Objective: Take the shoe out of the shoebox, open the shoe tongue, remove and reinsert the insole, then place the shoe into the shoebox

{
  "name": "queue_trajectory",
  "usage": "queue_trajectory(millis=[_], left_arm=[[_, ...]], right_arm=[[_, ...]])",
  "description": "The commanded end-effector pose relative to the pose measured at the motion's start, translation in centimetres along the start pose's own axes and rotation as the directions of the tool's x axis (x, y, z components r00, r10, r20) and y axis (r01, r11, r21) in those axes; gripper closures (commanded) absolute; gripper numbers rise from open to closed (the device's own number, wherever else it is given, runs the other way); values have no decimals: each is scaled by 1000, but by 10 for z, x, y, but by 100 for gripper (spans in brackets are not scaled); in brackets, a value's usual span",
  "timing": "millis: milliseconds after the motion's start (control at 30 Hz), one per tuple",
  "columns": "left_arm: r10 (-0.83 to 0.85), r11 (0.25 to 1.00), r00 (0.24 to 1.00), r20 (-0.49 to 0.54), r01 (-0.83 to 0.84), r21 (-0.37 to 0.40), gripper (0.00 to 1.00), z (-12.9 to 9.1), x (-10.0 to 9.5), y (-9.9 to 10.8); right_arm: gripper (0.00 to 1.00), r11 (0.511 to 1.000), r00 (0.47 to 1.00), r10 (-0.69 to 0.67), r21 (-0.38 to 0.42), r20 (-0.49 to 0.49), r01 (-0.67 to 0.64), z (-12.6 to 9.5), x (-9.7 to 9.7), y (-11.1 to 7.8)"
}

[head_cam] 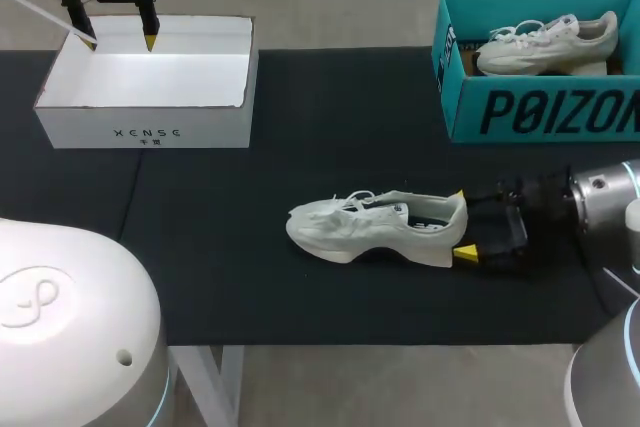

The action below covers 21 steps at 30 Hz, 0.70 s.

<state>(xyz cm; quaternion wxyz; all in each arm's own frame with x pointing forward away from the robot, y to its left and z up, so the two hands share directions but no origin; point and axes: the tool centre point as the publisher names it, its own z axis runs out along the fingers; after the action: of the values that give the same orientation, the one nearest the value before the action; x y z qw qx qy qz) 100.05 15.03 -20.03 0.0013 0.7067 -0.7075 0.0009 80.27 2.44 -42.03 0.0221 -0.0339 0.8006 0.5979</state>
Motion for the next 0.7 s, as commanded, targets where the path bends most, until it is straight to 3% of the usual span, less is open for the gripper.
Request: queue_trajectory(millis=[33, 700], left_arm=[[-1, 1000, 1000, 1, 1, -1, 0, 0, 0, 0], [-1, 1000, 1000, 1, 1, -1, 0, 0, 0, 0]], right_arm=[[0, 1000, 1000, 16, 7, 10, -16, 6, 2, -1], [0, 996, 996, 81, 31, 43, -82, 13, -7, -2]])
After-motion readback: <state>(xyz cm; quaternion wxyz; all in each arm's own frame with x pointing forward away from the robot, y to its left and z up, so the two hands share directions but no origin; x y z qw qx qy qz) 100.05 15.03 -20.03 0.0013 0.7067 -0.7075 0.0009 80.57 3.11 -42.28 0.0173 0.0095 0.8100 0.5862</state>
